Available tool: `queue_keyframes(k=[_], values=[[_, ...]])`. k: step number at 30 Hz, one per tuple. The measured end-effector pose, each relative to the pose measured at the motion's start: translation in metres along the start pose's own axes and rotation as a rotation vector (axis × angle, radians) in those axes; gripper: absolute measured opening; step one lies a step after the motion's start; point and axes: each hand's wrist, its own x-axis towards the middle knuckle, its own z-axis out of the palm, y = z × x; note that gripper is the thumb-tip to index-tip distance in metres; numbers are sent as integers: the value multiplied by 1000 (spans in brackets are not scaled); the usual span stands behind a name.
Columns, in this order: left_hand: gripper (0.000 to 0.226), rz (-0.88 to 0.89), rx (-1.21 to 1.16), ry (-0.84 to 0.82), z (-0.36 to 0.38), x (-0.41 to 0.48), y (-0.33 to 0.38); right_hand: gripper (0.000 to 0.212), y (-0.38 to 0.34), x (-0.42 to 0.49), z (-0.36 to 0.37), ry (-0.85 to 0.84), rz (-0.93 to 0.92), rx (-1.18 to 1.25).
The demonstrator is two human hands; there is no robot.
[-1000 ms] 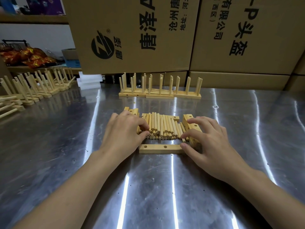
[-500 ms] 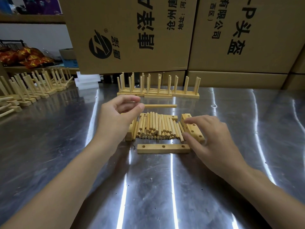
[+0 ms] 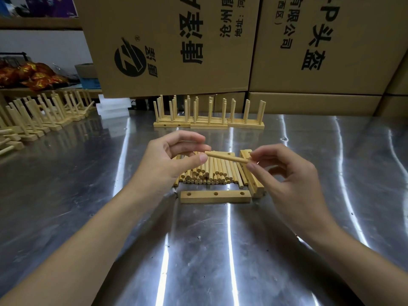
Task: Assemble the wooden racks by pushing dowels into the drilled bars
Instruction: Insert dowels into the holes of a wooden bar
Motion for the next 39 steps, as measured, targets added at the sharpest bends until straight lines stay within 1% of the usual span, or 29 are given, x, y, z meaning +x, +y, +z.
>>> queue_keyframes(k=[3, 6, 13, 17, 19, 21, 24, 26, 29, 33, 36, 39], values=[[36, 10, -1, -23, 1, 0, 0, 22, -1, 0, -1, 2, 4, 1], [37, 30, 61, -43, 1, 0, 0, 24, -4, 0, -2, 11, -3, 28], [29, 101, 342, -170, 12, -2, -6, 26, -15, 0, -1, 28, 16, 202], [17, 146, 390, -255, 20, -5, -7, 27, -18, 0, -1, 30, 44, 238], [13, 156, 394, -278, 21, -6, -6, 29, -17, -1, 1, 30, 68, 241], [14, 140, 362, -295, 22, -7, -4, 29, -15, -2, 2, -10, 109, 232], [16, 104, 324, -334, 23, -8, -3, 17, -12, -4, 4, -152, 190, 203], [17, 80, 305, -353, 23, -8, -3, 9, -11, -4, 5, -193, 222, 183], [22, 13, 240, -399, 24, -9, -2, 8, -13, -3, 6, -153, 292, 277], [31, -49, 174, -456, 19, -7, 1, 13, -15, -3, 7, -133, 430, 404], [38, -66, 189, -463, 17, -7, 0, 20, -15, -2, 7, -125, 467, 447], [37, -66, 226, -463, 15, -6, 3, 22, -15, -1, 6, -117, 488, 471]])
